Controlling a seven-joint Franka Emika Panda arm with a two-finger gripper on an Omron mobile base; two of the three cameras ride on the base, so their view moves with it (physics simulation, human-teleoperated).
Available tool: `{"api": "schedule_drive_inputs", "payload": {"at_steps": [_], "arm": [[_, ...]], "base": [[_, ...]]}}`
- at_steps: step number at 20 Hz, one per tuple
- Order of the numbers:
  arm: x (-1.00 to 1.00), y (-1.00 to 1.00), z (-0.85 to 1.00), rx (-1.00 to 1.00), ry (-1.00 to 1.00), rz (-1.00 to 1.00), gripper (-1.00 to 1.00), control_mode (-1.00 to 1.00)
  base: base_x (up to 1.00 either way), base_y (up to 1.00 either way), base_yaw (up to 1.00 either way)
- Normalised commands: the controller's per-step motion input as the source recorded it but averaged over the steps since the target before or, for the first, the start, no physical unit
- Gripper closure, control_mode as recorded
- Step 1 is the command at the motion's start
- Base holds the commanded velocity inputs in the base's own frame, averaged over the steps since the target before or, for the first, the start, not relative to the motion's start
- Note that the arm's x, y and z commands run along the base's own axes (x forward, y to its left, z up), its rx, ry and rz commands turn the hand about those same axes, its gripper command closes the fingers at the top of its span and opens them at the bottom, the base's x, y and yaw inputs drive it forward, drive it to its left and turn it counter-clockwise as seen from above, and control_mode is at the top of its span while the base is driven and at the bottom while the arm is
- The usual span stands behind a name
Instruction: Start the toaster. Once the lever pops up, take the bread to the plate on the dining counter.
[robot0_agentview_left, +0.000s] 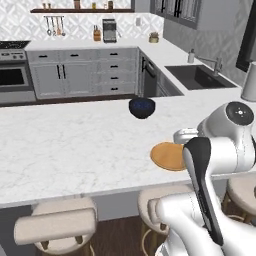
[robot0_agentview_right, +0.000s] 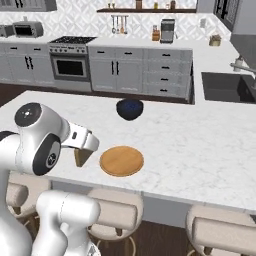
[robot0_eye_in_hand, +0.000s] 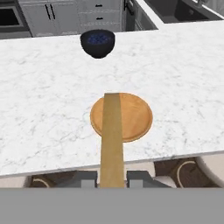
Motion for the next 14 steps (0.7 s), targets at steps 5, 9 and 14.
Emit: {"api": "schedule_drive_inputs", "payload": {"at_steps": [5,9,14], "arm": [[0.0,0.0,0.0,0.0,0.0,0.0,1.0,1.0],[0.0,0.0,0.0,0.0,0.0,0.0,1.0,1.0],[0.0,0.0,0.0,0.0,0.0,0.0,1.0,1.0]], "base": [[0.48,0.06,0.0],[0.11,0.0,0.0],[0.03,0.0,0.0]]}}
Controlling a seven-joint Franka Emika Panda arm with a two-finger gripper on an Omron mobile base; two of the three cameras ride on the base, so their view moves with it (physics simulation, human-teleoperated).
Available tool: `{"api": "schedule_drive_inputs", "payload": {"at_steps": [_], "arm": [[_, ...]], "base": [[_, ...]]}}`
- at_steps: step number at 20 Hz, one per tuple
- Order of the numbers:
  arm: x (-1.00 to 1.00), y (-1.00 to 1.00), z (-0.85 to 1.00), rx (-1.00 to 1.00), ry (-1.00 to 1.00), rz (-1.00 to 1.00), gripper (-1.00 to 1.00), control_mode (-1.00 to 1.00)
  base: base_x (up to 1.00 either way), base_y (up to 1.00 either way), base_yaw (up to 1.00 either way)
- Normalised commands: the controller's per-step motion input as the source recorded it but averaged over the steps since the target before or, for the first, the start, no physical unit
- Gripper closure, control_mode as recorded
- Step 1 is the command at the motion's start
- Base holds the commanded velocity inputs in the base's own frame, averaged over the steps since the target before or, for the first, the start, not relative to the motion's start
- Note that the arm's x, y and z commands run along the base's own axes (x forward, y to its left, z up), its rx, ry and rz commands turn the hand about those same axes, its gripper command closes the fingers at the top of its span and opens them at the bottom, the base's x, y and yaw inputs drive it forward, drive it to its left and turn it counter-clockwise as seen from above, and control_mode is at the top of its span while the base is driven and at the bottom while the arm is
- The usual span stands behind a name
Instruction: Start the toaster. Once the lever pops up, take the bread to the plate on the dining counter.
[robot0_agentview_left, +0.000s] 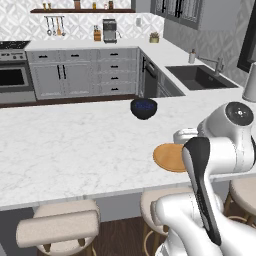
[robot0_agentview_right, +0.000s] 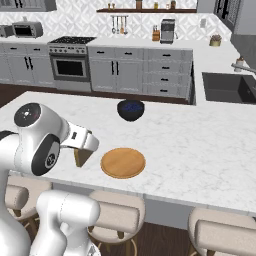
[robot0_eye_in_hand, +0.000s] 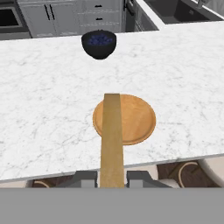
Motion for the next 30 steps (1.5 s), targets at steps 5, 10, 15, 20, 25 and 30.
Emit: {"api": "schedule_drive_inputs", "payload": {"at_steps": [5,10,15,20,25,30], "arm": [[0.56,-0.13,-0.41,0.03,-0.08,0.15,1.0,-1.0],[0.82,-0.17,-0.42,0.07,0.0,0.19,1.0,-1.0],[0.77,-0.36,-0.17,0.19,0.13,0.15,1.0,-1.0],[0.45,-0.24,-0.34,0.17,0.14,0.17,1.0,-1.0],[0.27,0.0,-0.37,0.04,0.02,0.16,1.0,-1.0],[0.32,0.0,-0.31,0.01,0.0,0.14,1.0,-1.0]], "base": [[0.06,-0.01,0.02],[0.0,0.0,0.0],[0.0,0.0,0.0],[0.0,0.0,0.0],[0.0,0.0,0.0],[0.0,0.0,0.0]]}}
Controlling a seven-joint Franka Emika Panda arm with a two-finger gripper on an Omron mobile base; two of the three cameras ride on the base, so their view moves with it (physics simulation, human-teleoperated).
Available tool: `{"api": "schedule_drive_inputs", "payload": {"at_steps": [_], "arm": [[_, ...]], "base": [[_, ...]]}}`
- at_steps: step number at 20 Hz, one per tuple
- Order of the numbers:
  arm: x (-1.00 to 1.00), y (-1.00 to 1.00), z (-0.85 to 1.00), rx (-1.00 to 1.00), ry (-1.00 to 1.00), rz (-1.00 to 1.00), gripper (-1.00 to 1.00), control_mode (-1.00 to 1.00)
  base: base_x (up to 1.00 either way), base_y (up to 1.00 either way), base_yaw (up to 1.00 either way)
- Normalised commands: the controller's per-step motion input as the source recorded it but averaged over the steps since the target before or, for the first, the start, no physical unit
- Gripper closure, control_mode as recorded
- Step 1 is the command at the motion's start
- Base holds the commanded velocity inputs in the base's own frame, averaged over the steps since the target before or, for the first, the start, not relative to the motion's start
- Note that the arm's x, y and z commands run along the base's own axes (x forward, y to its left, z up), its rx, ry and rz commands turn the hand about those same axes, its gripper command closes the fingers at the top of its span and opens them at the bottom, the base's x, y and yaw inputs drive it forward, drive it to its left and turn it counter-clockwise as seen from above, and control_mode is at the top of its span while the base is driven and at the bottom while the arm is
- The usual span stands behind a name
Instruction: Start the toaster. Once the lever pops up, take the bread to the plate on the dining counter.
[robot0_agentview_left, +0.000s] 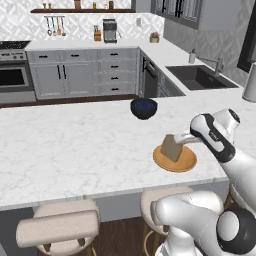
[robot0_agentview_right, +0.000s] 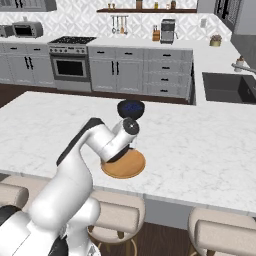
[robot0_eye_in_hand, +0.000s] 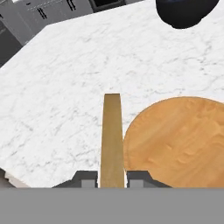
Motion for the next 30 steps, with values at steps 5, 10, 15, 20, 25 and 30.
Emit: {"api": "schedule_drive_inputs", "payload": {"at_steps": [5,10,15,20,25,30], "arm": [[0.25,-0.19,-0.23,0.04,0.0,0.12,1.0,-1.0],[0.12,-0.31,-0.2,0.05,0.0,0.09,1.0,-1.0],[0.06,-0.26,-0.19,0.04,0.0,0.07,1.0,-1.0],[0.18,-0.08,-0.07,0.0,0.0,0.07,1.0,-1.0],[0.32,-0.04,-0.01,0.0,0.0,0.08,1.0,-1.0],[0.26,-0.09,-0.09,0.0,0.0,0.07,1.0,-1.0]], "base": [[0.0,0.0,0.0],[0.0,0.0,0.0],[0.0,0.0,0.0],[0.0,0.0,0.0],[0.0,0.0,0.0],[0.0,0.0,0.0]]}}
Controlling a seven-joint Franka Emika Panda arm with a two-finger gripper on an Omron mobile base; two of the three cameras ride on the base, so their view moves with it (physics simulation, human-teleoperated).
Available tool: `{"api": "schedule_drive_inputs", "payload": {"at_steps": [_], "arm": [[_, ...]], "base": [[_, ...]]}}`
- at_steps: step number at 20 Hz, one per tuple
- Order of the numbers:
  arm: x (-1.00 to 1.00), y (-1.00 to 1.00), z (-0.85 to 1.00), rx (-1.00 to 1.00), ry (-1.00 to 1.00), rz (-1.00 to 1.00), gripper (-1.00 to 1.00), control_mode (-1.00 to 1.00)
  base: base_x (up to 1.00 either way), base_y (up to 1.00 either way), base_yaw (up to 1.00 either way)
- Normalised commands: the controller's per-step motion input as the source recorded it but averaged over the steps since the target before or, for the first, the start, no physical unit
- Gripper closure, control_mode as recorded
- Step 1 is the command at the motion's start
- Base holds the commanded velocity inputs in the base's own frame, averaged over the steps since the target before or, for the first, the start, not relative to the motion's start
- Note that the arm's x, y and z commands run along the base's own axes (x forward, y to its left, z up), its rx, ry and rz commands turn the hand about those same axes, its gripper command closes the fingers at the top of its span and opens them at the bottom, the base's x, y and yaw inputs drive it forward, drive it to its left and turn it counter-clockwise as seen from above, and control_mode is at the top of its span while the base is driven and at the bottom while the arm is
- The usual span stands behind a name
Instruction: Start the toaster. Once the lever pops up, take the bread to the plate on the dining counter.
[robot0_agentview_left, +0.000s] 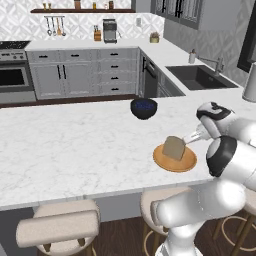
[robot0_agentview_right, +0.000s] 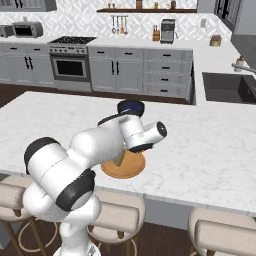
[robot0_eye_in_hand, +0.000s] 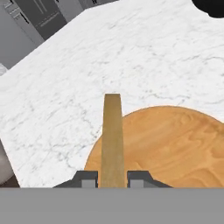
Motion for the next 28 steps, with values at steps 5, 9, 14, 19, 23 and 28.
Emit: {"api": "schedule_drive_inputs", "payload": {"at_steps": [5,9,14,19,23,28], "arm": [[0.21,-0.15,-0.16,0.02,0.0,0.06,-1.0,-1.0],[0.18,-0.14,-0.13,0.01,0.0,0.06,-1.0,-1.0],[0.07,-0.08,-0.12,0.01,0.0,0.04,-1.0,-1.0],[-0.01,-0.02,-0.21,0.0,0.0,0.0,-1.0,-1.0],[-0.05,0.01,-0.38,-0.05,0.0,-0.05,-1.0,-1.0],[0.0,0.01,-0.01,-0.22,0.02,-0.08,-1.0,-1.0]], "base": [[0.0,0.0,0.0],[0.0,0.0,0.0],[0.0,0.0,0.0],[0.0,0.0,0.0],[0.0,0.0,0.0],[0.0,0.0,0.0]]}}
